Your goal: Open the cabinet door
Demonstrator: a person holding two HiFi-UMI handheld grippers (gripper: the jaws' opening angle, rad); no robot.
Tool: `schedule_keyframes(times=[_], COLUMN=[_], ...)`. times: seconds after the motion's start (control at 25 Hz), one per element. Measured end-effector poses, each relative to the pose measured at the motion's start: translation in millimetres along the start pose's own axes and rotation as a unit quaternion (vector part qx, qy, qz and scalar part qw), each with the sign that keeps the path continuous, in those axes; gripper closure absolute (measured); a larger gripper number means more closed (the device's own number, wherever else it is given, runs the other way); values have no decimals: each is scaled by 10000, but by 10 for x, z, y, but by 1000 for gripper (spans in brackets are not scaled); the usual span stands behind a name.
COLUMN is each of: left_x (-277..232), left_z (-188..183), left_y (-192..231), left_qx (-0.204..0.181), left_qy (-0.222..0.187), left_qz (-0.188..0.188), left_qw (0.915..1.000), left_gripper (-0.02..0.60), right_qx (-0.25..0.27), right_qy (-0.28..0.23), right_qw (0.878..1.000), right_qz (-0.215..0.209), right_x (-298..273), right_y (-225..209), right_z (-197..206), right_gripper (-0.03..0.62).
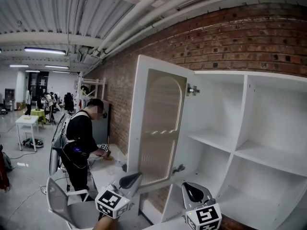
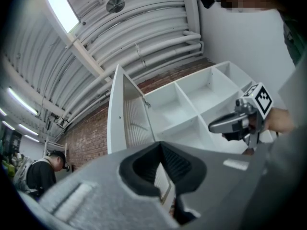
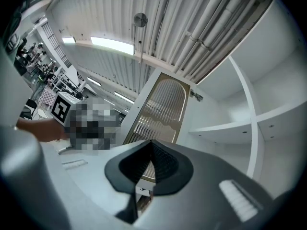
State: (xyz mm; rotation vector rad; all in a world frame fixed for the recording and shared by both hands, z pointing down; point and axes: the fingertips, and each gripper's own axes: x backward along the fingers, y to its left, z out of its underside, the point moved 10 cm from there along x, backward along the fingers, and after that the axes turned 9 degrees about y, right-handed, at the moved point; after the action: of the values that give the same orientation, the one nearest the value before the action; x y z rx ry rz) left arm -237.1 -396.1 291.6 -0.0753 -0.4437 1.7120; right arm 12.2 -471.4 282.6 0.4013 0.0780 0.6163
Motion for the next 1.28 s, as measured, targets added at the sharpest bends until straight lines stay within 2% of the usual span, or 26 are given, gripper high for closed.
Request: schedule_keyframes(times=[0.48,0.6,1.28], left_x=[-37,-48,-49], left_z=[-77,-57,113], left_y=[-142,-162,-113], left_qx=[-126,-133,-82], left_qy=[-96,-81,-21], left_qz=[129,156,134], left_qw=[9998,9998,9999], left_gripper=[581,581,581], right_qx=[91,203,100], right_qy=[36,78,171], right_qw=[10000,9998,9998], right_qz=[13,9,15], right_x=[-11,-12,-99], right_y=[-52,-42,-93], right_z=[38,42,177], right_gripper=[591,591,591])
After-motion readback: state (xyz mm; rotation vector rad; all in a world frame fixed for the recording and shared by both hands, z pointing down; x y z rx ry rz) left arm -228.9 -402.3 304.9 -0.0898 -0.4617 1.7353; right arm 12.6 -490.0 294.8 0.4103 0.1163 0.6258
